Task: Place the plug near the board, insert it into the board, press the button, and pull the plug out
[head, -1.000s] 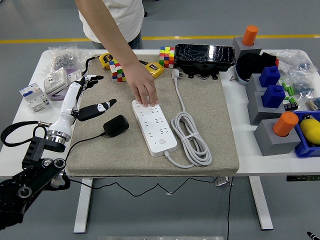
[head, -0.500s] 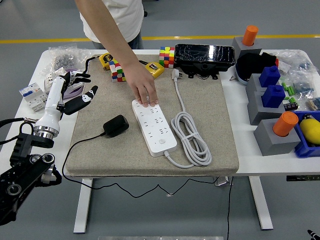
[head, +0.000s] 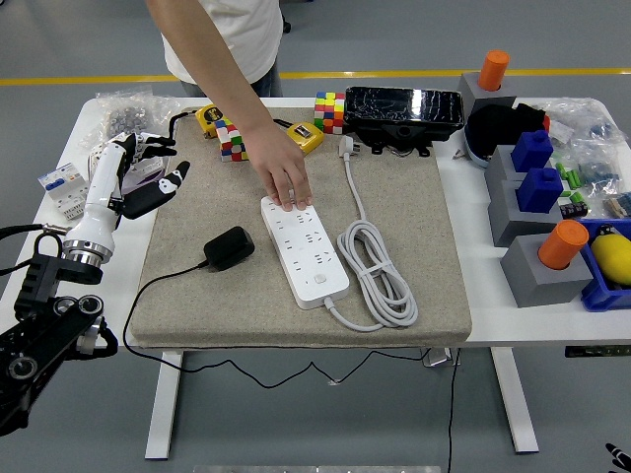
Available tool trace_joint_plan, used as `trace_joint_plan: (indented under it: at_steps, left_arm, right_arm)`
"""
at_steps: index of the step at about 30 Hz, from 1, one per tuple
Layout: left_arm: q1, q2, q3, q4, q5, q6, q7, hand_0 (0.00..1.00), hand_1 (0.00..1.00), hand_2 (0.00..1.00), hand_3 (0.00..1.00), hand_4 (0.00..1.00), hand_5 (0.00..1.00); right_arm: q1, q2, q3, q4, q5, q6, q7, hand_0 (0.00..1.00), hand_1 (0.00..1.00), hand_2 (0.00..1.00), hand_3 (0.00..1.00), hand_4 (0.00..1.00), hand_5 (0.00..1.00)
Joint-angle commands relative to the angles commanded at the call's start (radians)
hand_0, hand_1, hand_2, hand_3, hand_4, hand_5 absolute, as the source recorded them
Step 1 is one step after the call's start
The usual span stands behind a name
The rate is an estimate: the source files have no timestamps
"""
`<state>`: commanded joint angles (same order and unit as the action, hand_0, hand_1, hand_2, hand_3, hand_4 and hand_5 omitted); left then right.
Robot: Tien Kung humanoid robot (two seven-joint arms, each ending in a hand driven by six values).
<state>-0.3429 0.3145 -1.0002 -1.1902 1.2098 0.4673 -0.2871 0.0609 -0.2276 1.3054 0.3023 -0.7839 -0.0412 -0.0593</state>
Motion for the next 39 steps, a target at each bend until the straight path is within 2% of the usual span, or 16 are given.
trace_joint_plan:
  at_steps: [24, 39]
  left_arm:
    - [-0.011, 0.007, -0.016, -0.027, 0.013, -0.008, 0.011, 0.703, 0.649, 0.558, 0.591, 0.760, 0.201]
    - [0.000, 0.010, 0.010, -0.028, 0.020, -0.018, 0.016, 0.700, 0.636, 0.553, 0.593, 0.756, 0.200]
  right_arm:
    - [0.005, -0.011, -0.024, -0.007, 0.005, -0.002, 0.005, 0.528, 0.623, 0.602, 0.544, 0.878, 0.402]
    - [-0.028, -0.008, -0.025, -0.015, 0.005, -0.002, 0.005, 0.527, 0.624, 0.602, 0.543, 0.878, 0.399]
